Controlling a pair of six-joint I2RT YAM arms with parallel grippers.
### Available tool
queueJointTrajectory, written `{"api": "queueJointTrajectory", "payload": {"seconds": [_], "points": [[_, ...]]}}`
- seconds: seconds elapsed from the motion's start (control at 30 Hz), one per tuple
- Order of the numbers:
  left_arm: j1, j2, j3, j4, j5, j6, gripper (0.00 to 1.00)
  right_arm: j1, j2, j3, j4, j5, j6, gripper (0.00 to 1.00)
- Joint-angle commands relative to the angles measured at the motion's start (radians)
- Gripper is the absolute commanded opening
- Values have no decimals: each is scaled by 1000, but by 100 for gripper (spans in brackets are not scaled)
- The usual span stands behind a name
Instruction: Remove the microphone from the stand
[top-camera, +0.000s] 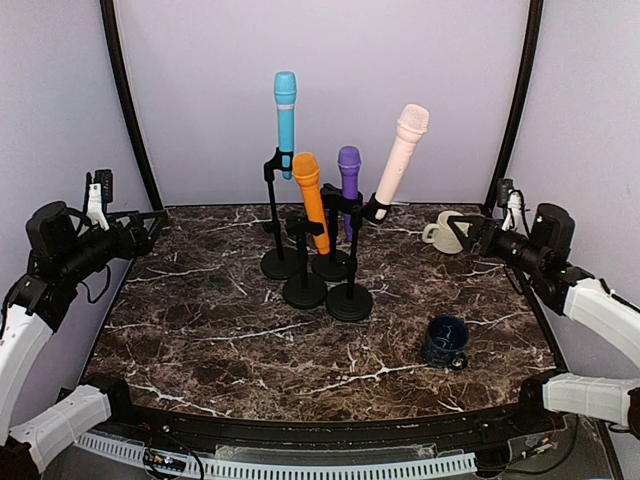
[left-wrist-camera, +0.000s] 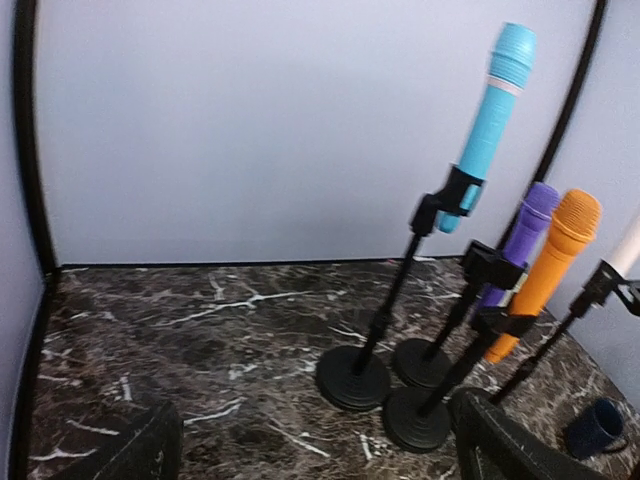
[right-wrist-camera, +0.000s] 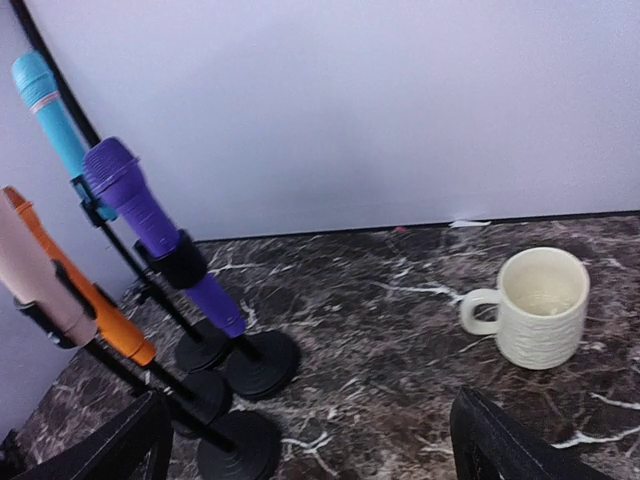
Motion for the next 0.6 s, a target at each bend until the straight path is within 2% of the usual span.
{"api": "queueJointTrajectory", "payload": {"seconds": [0.0, 0.13, 0.2, 0.33, 0.43, 0.57], "points": [[-173, 37, -22, 166, 179, 73, 98, 80, 63, 65, 55, -285, 7, 97], [-435, 164, 34, 166, 92, 169, 97, 192, 86, 97, 36, -290, -18, 98], [-507, 246, 53, 184, 103, 200, 97, 245, 98, 101, 50, -289, -18, 98], [-537, 429, 85, 305, 273, 249, 99, 317, 115, 82, 113, -273, 7, 98], [-535, 585, 129, 378, 343, 313, 99, 351, 131, 65, 158, -279, 28, 98], [-486, 730, 199, 488, 446, 317, 99, 394, 123, 43, 183, -271, 43, 98]]}}
